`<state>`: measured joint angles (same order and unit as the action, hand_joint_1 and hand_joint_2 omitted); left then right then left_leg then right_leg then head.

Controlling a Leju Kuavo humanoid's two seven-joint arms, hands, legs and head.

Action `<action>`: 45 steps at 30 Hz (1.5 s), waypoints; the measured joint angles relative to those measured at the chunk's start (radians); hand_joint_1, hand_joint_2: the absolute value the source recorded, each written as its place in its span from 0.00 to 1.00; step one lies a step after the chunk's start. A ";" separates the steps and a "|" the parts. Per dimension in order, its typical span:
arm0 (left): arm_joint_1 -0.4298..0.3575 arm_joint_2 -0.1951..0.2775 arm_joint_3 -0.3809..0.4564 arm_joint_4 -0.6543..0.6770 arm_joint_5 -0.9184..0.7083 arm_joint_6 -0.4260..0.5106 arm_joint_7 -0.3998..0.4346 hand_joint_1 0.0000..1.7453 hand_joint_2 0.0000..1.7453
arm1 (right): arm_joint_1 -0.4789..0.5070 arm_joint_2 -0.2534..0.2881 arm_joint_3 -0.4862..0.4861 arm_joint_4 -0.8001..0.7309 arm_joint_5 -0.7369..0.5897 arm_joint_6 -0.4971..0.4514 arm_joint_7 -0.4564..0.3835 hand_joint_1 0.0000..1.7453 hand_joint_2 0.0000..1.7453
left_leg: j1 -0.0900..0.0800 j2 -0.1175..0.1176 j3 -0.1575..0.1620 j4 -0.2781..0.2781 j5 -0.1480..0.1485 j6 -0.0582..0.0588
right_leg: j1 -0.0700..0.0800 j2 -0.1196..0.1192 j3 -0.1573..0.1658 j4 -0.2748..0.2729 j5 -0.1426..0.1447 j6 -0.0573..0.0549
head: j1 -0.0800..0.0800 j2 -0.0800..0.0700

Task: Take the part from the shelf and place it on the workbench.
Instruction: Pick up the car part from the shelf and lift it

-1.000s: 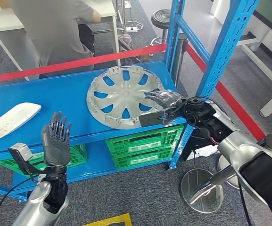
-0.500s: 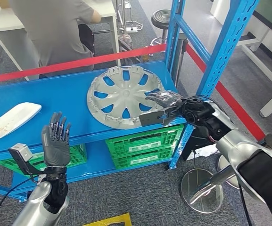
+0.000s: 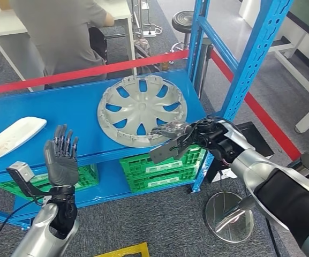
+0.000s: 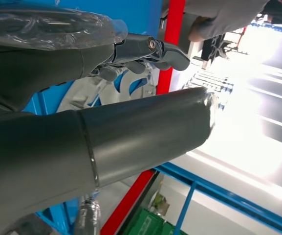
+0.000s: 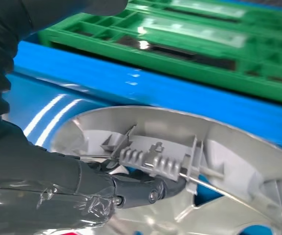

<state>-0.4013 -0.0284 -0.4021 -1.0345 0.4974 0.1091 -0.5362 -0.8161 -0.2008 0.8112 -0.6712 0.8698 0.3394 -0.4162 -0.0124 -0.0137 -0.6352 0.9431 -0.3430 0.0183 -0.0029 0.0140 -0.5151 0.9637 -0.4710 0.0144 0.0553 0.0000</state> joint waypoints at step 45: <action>-0.035 -0.004 0.000 0.063 0.023 -0.001 -0.026 0.00 0.00 | -0.036 0.064 0.075 0.158 -0.092 -0.107 0.003 1.00 1.00 | 0.001 0.001 0.004 0.000 0.000 0.000 | 0.000 0.000 0.004 0.000 0.000 -0.001 | 0.000 0.000</action>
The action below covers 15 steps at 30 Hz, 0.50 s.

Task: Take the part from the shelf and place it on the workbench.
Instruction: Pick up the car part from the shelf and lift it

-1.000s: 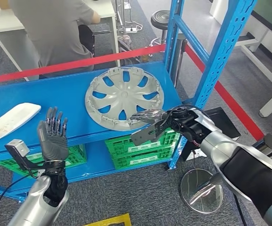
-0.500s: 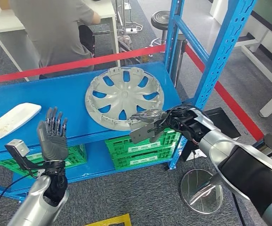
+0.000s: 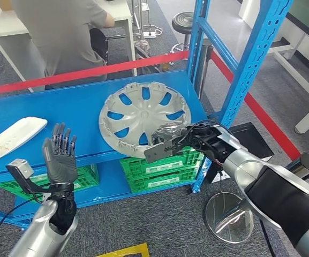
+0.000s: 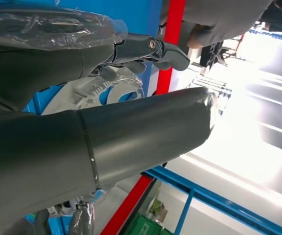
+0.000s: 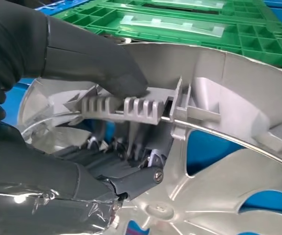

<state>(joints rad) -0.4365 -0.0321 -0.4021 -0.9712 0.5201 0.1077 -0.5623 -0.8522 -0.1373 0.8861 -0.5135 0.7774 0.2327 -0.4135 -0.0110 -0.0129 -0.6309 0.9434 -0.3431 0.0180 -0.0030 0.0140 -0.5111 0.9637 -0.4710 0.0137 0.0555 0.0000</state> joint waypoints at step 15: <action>0.004 0.005 0.000 0.001 0.008 0.006 0.001 0.00 0.00 | 0.000 0.000 -0.001 0.007 -0.029 -0.021 0.020 1.00 1.00 | 0.000 0.000 0.000 0.000 0.000 0.000 | 0.000 0.000 0.000 0.000 0.000 0.000 | 0.000 0.000</action>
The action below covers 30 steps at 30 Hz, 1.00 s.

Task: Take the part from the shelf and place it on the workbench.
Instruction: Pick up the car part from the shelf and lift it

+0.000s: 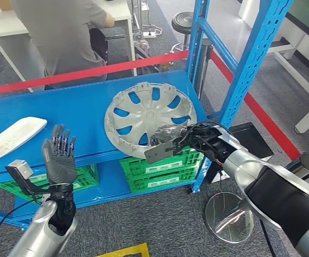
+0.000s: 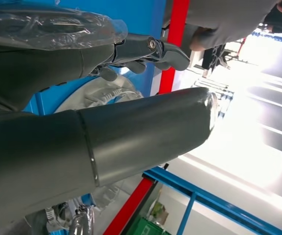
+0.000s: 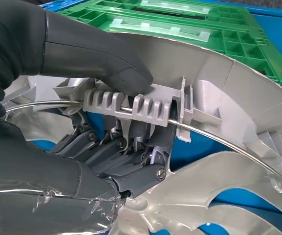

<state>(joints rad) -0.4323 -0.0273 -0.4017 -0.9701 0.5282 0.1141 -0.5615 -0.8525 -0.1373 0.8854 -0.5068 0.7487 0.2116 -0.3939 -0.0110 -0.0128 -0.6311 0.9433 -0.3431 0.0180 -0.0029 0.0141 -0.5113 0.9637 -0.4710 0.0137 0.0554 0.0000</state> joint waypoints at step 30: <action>0.022 0.010 0.015 0.000 -0.013 0.011 0.002 0.00 0.00 | -0.036 -0.045 -0.175 -0.029 -0.283 -0.054 0.052 1.00 1.00 | 0.000 0.000 -0.001 0.001 0.000 0.000 | 0.000 0.000 -0.001 0.000 0.000 0.000 | 0.000 0.000</action>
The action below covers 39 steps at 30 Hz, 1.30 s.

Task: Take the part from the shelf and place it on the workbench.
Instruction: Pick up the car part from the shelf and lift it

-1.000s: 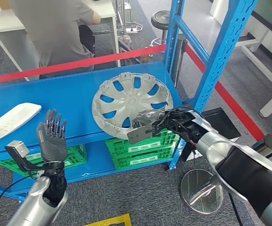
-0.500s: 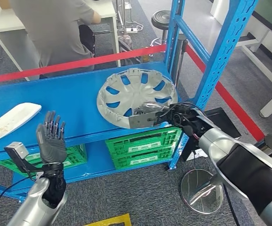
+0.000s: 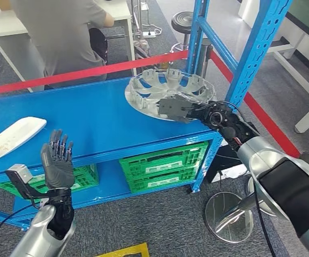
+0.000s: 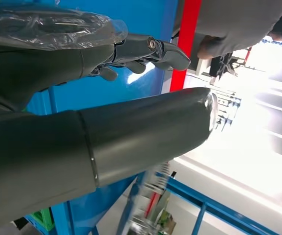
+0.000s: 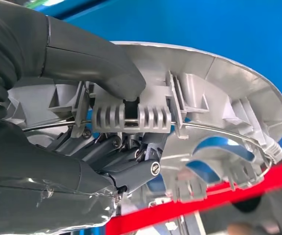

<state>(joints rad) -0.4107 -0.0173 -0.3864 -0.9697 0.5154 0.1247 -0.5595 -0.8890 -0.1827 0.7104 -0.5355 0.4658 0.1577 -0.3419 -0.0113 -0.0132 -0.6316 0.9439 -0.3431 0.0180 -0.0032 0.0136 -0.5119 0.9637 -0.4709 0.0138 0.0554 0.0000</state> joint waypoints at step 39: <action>-0.006 -0.050 0.000 -0.011 -0.028 -0.012 0.013 0.00 0.00 | 0.011 -0.071 -0.199 -0.517 -0.197 0.141 0.026 1.00 1.00 | 0.000 0.000 -0.003 0.000 0.000 0.000 | 0.001 0.001 -0.003 0.000 0.000 0.000 | -0.001 0.000</action>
<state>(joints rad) -0.4171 -0.0676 -0.3861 -0.9808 0.4871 0.1124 -0.5466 -0.8782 -0.2538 0.5113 -1.0524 0.2691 0.2988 -0.3163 -0.0113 -0.0132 -0.6351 0.9436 -0.3431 0.0179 -0.0026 0.0146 -0.5148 0.9639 -0.4709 0.0139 0.0548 0.0000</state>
